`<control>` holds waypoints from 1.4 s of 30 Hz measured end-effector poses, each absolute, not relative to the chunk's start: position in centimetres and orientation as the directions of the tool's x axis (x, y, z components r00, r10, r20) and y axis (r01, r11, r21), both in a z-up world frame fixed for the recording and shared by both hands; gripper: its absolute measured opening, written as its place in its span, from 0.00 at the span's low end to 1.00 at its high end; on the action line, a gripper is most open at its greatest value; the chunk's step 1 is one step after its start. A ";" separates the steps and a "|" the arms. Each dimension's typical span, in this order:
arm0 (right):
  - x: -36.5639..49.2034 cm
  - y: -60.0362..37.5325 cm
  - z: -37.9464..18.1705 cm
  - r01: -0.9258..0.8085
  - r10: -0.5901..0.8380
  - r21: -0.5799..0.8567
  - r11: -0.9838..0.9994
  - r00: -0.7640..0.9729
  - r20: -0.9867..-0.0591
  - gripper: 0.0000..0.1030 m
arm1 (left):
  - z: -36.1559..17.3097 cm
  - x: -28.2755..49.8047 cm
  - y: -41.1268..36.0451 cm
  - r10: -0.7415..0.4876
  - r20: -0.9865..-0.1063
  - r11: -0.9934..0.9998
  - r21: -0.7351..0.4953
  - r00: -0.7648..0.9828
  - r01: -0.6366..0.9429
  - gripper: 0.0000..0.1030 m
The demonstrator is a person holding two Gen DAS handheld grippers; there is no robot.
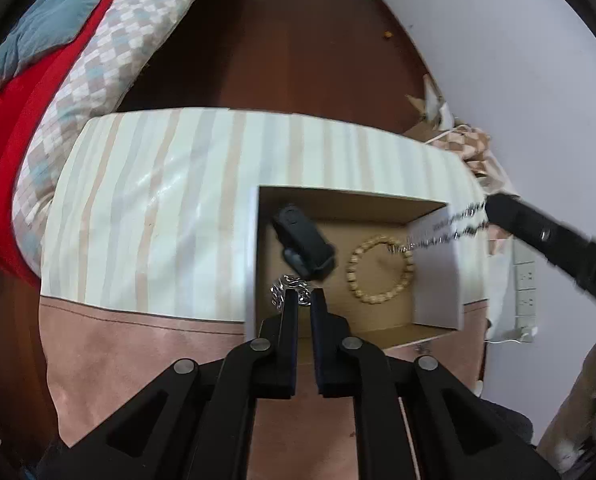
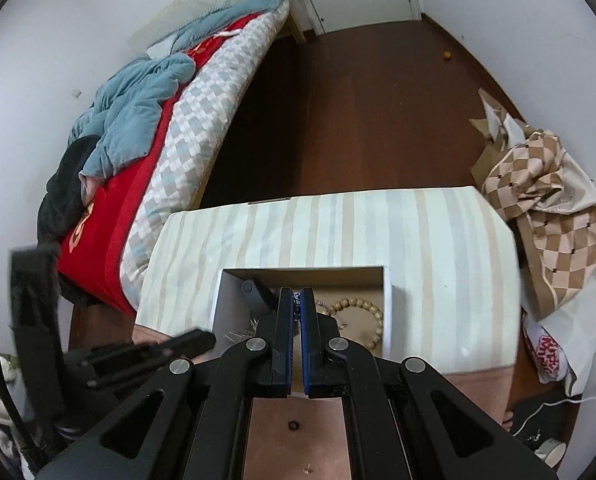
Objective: Organize jewelry
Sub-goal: 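Carry the silver chain bracelet into the box with the left tool while the right tool carries a charm chain, then reach the right tool to a silver charm chain on the table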
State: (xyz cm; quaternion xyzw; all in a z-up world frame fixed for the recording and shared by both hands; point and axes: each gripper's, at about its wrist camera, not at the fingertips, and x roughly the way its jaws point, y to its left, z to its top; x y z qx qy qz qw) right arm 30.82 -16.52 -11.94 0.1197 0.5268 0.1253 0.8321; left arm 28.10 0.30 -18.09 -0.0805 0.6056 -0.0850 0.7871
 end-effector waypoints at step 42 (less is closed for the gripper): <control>21.0 -17.9 -10.6 0.039 -0.089 -0.080 0.996 0.488 -0.868 0.96 | -10.6 19.2 0.4 0.077 -0.823 0.997 0.057 0.563 -0.052 1.00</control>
